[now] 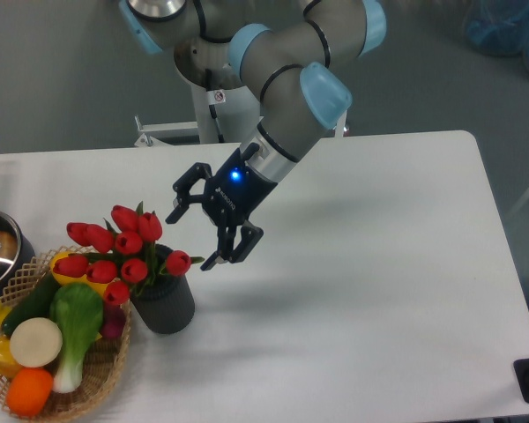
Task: Pick up the flowers from the vase
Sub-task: 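Lower the open gripper around the tulip stems above the grey vase, then close the gripper on the tulip stems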
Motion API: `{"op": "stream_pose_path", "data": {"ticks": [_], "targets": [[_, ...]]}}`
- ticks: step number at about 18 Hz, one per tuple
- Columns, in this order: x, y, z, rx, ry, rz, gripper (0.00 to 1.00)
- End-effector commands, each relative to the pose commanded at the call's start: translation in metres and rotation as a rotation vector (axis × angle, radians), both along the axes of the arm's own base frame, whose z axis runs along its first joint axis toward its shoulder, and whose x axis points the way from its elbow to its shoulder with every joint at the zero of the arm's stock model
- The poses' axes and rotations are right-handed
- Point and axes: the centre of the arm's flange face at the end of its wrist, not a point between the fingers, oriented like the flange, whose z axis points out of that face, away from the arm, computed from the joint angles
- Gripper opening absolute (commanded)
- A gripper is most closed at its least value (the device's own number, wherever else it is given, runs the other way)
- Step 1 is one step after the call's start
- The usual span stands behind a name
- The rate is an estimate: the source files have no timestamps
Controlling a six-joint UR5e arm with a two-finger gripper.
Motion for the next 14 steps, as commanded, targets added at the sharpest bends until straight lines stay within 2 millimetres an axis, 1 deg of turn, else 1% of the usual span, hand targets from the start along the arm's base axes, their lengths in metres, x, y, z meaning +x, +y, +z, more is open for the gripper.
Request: {"op": "stream_pose_path", "data": {"ticks": [3,5,14], "targets": [[0.000,0.004,-0.012,-0.009,-0.016,-0.006,1.00],[0.008,0.013,-0.021,-0.014,-0.037,-0.028,1.00],[0.021,0.023,-0.026,0.044,-0.139,-0.042,0.99]]}}
